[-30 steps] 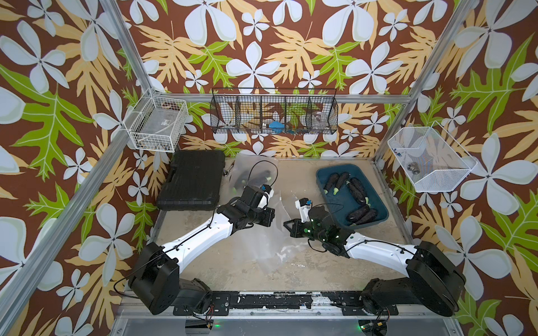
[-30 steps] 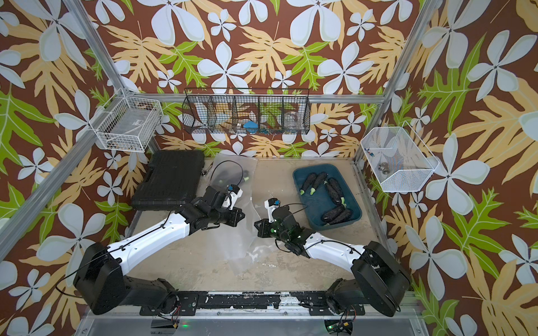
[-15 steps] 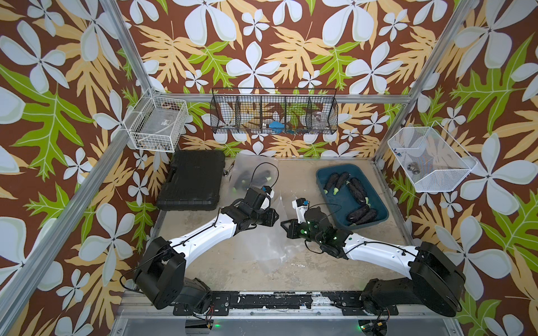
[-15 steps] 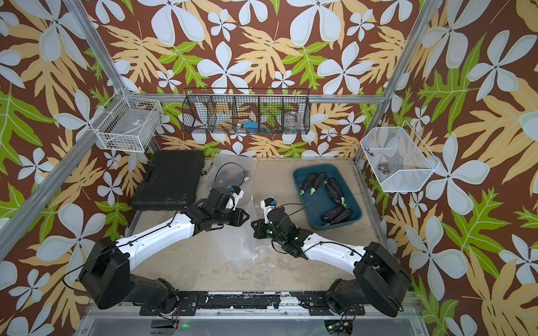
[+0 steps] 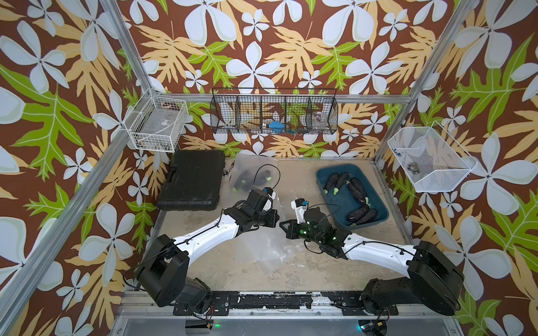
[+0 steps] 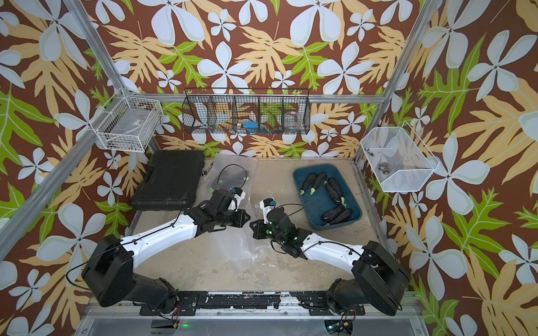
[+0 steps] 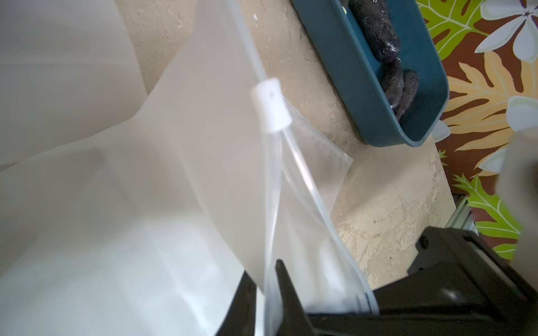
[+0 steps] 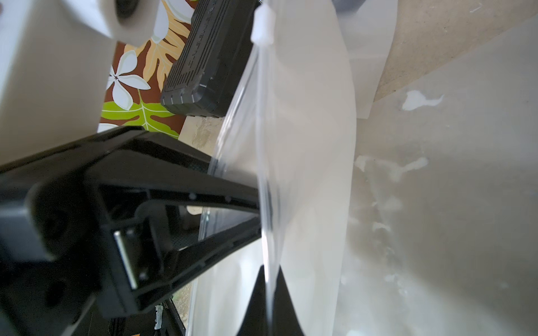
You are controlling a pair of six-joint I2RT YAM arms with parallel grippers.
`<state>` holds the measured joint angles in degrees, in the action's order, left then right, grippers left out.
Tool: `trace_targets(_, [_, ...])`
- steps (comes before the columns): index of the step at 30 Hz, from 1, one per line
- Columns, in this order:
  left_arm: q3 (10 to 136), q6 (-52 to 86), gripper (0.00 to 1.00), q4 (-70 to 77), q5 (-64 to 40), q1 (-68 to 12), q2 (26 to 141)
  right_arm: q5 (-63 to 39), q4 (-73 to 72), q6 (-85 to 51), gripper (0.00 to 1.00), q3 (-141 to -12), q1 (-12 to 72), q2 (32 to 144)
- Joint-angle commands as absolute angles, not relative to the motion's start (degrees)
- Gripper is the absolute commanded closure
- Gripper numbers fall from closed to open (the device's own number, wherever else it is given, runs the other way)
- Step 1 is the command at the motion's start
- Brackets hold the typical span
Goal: Place the eggplant in a zip-top bag and seal the zipper
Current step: Open the zipper food storage bag.
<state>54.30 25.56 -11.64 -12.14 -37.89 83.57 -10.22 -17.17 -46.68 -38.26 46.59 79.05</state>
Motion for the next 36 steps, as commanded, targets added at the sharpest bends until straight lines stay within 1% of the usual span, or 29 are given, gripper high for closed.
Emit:
trace_targets(1, [54.06,24.74,1.0,-12.44,-9.55,-37.88,82.85,-8.26,-17.86,-46.51,1.0,-37.97,46.5,77.91])
trace_targets(6, [55.68,22.4,1.0,-16.82,-6.27,-37.88,81.25,-6.23,-15.44,-45.59,1.0,-36.46,44.74,78.23])
trace_targets(11, [58.11,20.37,1.0,-19.15,-9.97,-37.88,83.36,-8.23,-15.68,-43.96,1.0,-35.99,43.32,81.83])
trace_targets(14, [58.79,19.65,1.0,-19.46,-10.85,-38.19,85.85,-9.36,-16.26,-43.92,0.96,-36.16,43.24,83.04])
trace_targets(17, [59.61,19.31,1.0,-19.43,-11.5,-38.41,88.06,-10.62,-16.31,-43.41,0.87,-36.14,42.86,83.33])
trace_targets(22, [62.21,18.64,1.0,-19.93,-11.43,-38.85,90.88,-16.65,-16.07,-40.44,0.61,-35.43,39.18,80.56])
trace_targets(25, [63.33,18.37,1.0,-20.51,-11.27,-38.92,92.62,-21.08,-15.93,-37.57,0.5,-35.97,36.82,77.1])
trace_targets(29, [64.94,17.19,1.0,-21.82,-10.04,-38.92,93.75,-20.77,-10.09,-34.56,0.42,-38.93,34.83,71.56])
trace_targets(32, [66.24,16.55,1.0,-22.5,-10.21,-38.91,94.45,-15.87,-4.83,-33.79,0.38,-40.24,32.46,67.26])
trace_targets(34, [66.7,16.62,1.0,-22.43,-10.79,-38.89,94.6,-6.63,2.49,-33.66,0.37,-42.33,29.35,66.61])
trace_targets(36, [66.71,16.87,1.0,-21.87,-11.37,-38.85,94.57,-0.1,8.41,-34.86,0.37,-43.16,23.55,67.05])
